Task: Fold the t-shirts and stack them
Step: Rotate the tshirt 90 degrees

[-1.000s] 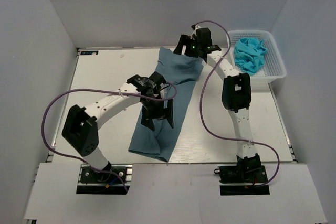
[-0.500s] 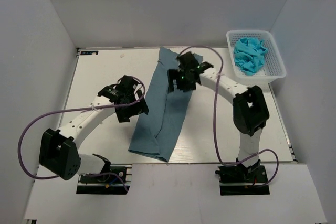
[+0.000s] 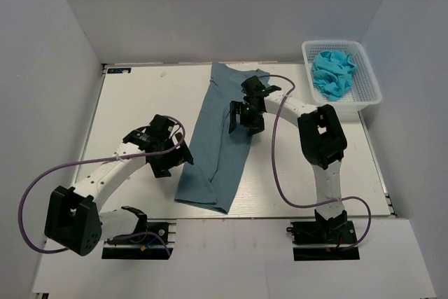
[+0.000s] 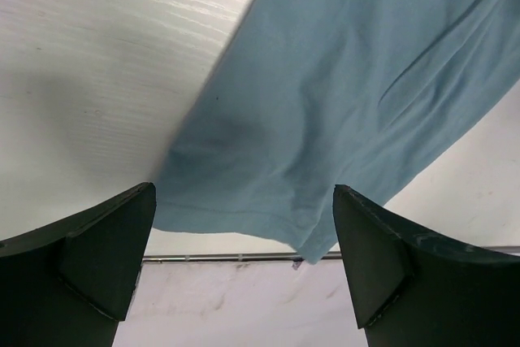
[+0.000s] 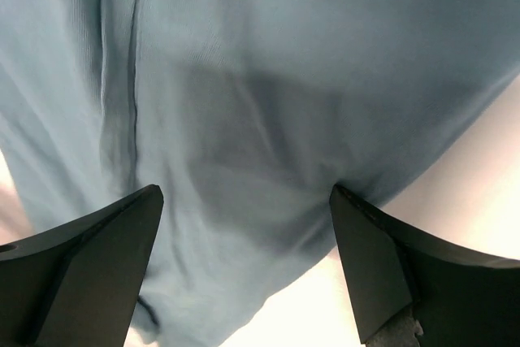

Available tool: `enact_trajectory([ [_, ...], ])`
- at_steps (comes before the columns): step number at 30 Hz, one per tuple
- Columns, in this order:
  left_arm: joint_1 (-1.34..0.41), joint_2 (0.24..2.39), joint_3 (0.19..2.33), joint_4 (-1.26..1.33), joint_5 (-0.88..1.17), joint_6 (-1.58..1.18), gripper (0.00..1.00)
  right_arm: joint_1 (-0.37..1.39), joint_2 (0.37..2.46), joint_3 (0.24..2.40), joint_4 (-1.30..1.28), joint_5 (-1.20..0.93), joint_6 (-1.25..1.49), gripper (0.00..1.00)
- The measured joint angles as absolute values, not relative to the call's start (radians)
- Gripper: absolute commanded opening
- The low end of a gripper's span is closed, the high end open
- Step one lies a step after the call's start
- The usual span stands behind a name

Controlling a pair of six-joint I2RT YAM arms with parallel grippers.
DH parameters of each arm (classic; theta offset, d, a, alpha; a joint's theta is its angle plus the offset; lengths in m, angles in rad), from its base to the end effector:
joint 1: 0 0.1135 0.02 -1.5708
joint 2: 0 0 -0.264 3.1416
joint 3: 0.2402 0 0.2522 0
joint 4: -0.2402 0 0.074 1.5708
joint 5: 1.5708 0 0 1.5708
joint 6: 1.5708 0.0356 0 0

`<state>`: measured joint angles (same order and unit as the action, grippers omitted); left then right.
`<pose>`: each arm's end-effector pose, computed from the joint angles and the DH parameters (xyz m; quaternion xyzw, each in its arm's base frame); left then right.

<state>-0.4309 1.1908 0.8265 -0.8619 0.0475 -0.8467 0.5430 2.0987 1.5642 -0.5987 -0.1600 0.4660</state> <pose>0.1895 -0.0890 0.2243 -0.1993 0.9645 -0.1210 0.1237 0.3743 0.2325 0.1695 -0.0548 0.9716 0.1729 0.1517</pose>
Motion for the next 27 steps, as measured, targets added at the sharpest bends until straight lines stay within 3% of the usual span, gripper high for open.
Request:
enact_trajectory([
  [13,-0.451,1.356,0.823,-0.738,0.276,-0.736,1.00,0.334,2.334,1.987,-0.668,-0.136,0.318,0.90],
  [16,-0.466,1.369,0.813,-0.662,0.318,-0.725,1.00,0.331,2.220,1.840,-0.609,-0.152,0.282,0.90],
  [27,-0.677,1.583,0.888,-0.537,0.354,-0.699,1.00,0.371,1.434,1.111,-0.468,-0.144,0.366,0.90],
])
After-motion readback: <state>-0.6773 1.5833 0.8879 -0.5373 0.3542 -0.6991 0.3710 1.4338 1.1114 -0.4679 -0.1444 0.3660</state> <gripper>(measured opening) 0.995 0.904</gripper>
